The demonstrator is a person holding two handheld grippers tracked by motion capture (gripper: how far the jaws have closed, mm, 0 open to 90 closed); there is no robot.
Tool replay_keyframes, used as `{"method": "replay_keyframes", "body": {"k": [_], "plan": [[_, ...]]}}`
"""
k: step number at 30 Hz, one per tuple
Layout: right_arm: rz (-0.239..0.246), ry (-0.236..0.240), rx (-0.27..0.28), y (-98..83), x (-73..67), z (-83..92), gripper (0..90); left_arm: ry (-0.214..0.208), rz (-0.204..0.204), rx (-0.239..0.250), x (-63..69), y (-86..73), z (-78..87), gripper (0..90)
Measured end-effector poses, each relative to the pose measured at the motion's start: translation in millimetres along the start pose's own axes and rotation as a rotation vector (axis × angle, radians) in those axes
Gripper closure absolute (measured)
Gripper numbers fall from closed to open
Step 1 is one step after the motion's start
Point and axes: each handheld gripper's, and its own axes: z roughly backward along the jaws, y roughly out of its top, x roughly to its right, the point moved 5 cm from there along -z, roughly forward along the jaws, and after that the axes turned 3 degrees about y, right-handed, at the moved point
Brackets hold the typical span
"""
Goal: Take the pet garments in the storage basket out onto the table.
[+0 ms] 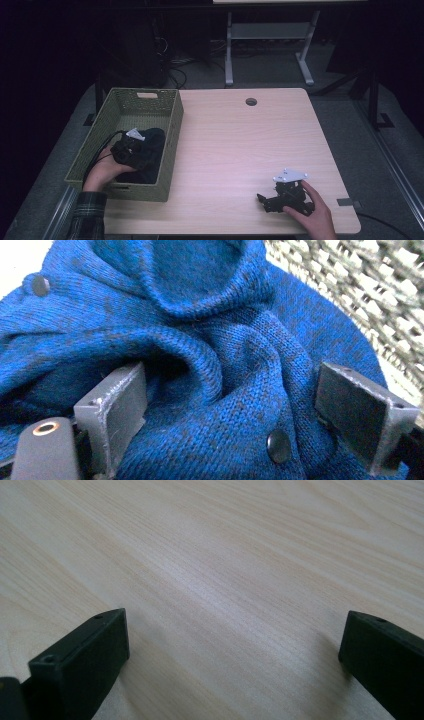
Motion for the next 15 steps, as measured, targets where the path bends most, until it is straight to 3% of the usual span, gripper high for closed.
{"method": "replay_keyframes", "body": {"k": [6,15], "plan": [[0.003,0.001,0.001,0.1,0.2,-0.2,0.0,-0.001,-0.023,-0.05,1.7,-2.5,-4.1,17.9],[0.004,0.004,0.001,0.4,0.2,-0.4,0.0,-0.027,0.017,-0.073,2.9,-2.8,1.7,57.7]]}}
